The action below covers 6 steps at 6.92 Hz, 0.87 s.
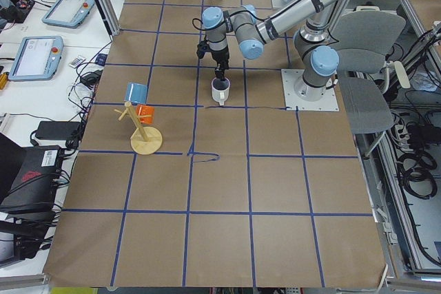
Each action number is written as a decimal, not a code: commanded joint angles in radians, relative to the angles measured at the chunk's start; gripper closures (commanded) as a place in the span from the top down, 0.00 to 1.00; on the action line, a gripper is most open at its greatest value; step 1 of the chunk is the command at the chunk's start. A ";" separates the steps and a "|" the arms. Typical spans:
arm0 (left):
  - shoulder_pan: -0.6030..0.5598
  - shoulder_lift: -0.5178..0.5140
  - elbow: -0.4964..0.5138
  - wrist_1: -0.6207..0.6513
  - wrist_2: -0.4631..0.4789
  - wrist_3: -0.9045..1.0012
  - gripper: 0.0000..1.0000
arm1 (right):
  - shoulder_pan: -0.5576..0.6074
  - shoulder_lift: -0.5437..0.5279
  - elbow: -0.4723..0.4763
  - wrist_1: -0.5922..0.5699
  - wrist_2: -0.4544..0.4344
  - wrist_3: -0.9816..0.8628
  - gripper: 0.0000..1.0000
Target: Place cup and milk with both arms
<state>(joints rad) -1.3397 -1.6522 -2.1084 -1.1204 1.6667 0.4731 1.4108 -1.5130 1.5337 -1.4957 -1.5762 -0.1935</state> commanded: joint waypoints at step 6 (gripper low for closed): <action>-0.060 -0.021 0.120 0.004 0.019 -0.040 0.00 | -0.105 0.030 0.227 -0.149 -0.018 -0.124 1.00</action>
<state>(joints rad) -1.3555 -1.6671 -2.0487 -1.0850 1.6912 0.4771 1.3074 -1.4856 1.7470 -1.6428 -1.5933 -0.3159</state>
